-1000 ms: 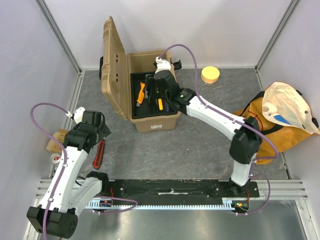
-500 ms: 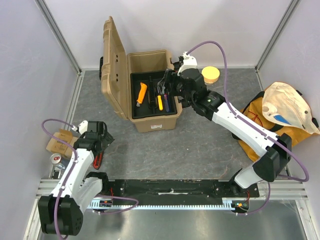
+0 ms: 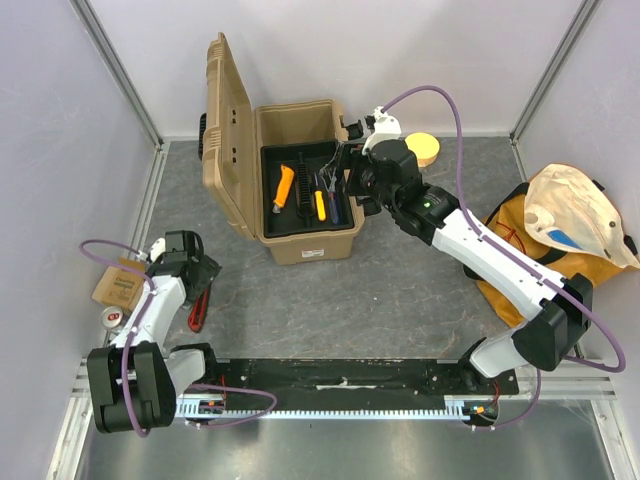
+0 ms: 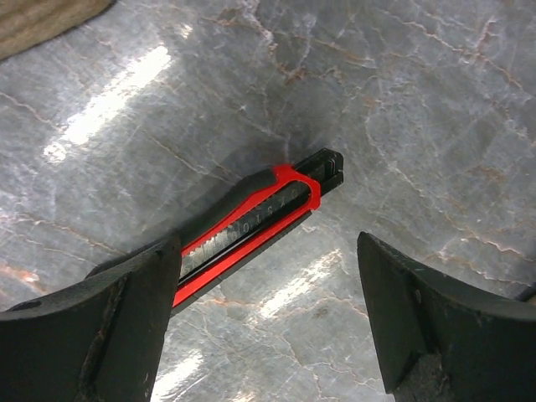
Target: Pack the tool kit
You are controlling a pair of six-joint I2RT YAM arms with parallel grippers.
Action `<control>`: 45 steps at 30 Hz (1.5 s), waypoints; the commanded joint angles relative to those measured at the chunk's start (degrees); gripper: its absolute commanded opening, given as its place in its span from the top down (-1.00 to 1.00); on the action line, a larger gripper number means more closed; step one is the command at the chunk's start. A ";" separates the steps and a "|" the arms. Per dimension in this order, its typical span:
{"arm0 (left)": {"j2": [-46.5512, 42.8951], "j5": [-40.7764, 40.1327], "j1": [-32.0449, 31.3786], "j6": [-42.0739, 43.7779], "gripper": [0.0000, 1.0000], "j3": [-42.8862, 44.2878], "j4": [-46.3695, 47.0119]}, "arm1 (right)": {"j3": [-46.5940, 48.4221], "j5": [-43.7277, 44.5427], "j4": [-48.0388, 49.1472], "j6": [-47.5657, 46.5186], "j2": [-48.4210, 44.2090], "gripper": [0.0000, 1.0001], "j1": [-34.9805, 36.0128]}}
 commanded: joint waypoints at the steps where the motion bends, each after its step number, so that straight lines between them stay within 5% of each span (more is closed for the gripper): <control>1: 1.73 10.04 -0.05 -5.26 -0.80 -2.19 3.99 | -1.14 -0.72 2.01 0.58 -2.18 -0.57 -0.45; 10: -2.41 21.65 -0.05 -11.07 -0.74 -4.48 11.37 | -1.84 -0.98 2.18 0.75 -2.53 -0.57 -0.89; 23: -1.18 8.91 -1.01 5.45 -0.72 2.73 3.98 | -3.16 -2.21 2.71 0.66 -3.15 -0.58 -1.51; 29: 1.81 10.22 -1.63 3.35 -0.86 -1.04 6.35 | -3.34 -3.27 2.71 0.66 -3.32 -0.59 -1.77; 45: 1.37 13.74 -7.69 2.82 -0.83 -6.32 9.88 | -3.69 -5.82 2.80 0.93 -3.15 -0.61 -2.12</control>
